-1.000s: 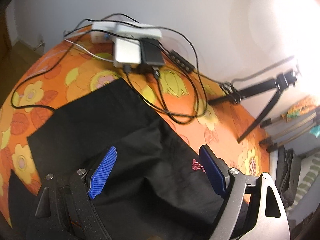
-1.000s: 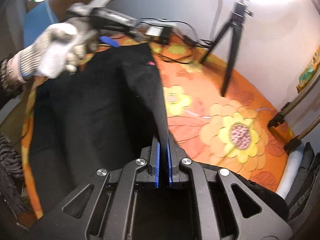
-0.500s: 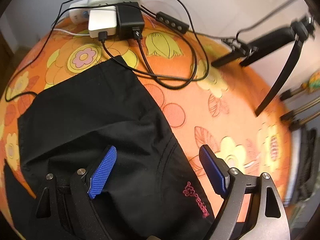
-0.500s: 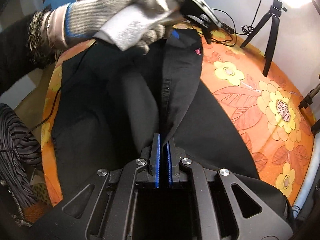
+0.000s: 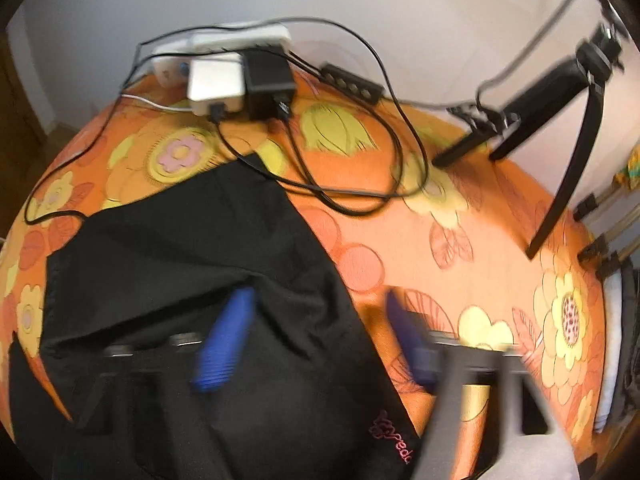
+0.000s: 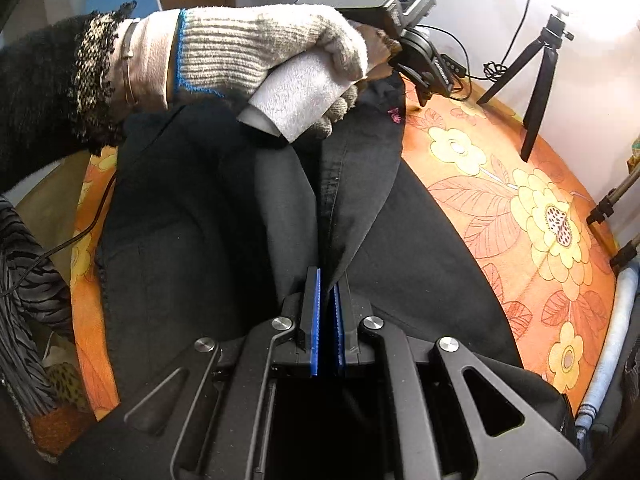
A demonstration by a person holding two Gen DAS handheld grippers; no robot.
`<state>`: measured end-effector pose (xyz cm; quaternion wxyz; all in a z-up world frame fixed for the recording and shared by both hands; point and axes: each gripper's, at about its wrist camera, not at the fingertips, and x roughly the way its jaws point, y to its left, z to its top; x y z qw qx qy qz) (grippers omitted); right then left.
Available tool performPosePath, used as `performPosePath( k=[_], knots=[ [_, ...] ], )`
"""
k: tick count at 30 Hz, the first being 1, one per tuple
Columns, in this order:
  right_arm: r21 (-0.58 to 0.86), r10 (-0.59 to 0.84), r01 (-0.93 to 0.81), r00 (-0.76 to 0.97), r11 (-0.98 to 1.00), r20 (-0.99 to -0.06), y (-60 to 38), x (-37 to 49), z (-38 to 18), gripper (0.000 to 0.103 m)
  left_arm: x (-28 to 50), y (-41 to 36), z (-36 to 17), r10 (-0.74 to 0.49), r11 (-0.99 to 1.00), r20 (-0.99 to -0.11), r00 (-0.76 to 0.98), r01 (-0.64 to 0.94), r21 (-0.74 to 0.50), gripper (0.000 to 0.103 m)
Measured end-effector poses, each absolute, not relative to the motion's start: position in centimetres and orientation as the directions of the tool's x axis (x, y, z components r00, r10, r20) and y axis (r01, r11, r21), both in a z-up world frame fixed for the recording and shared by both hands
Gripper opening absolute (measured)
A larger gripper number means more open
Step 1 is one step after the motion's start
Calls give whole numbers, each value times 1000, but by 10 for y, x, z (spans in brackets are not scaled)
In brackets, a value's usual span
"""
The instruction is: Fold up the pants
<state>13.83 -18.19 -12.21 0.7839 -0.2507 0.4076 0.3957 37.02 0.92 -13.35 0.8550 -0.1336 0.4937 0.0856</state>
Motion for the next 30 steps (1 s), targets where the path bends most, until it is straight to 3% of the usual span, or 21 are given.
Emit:
performPosePath(
  k=[1, 2, 4, 11, 18, 22, 24, 26, 27, 29, 30],
  knots=[
    [-75, 418, -824, 361, 562, -833, -182, 134, -118, 7, 369, 15, -133, -11, 942, -861, 508, -283, -179, 24],
    [-78, 419, -823, 366, 563, -831, -182, 133, -115, 7, 367, 22, -134, -27, 932, -857, 514, -296, -207, 17],
    [-79, 424, -822, 370, 564, -826, -183, 130, -110, 7, 362, 31, -134, -64, 922, -848, 526, -295, -252, 12],
    [-128, 414, -818, 411, 561, -812, -185, 119, -94, 5, 338, 43, -113, -68, 911, -810, 582, -295, -289, 3],
    [-147, 394, -787, 449, 599, -802, -195, 124, -77, 3, 323, 65, -80, -70, 902, -775, 628, -291, -318, 3],
    [-6, 429, -755, 378, 655, -820, -207, 150, -75, 4, 319, 65, -77, -115, 894, -773, 624, -273, -354, 3],
    [86, 454, -719, 337, 689, -825, -211, 170, -78, 19, 322, 60, -82, -159, 884, -778, 607, -264, -387, 3],
    [228, 517, -669, 270, 707, -812, -215, 193, -83, 65, 324, 57, -84, -181, 878, -786, 592, -263, -400, 5],
    [290, 556, -649, 248, 703, -793, -215, 204, -85, 67, 325, 55, -84, -192, 878, -789, 583, -257, -403, 8],
    [350, 591, -630, 217, 693, -777, -206, 212, -91, 67, 330, 50, -86, -210, 877, -803, 557, -255, -406, 31],
    [369, 599, -624, 205, 689, -774, -200, 216, -95, 67, 332, 48, -87, -212, 877, -811, 545, -260, -405, 37]
  ],
)
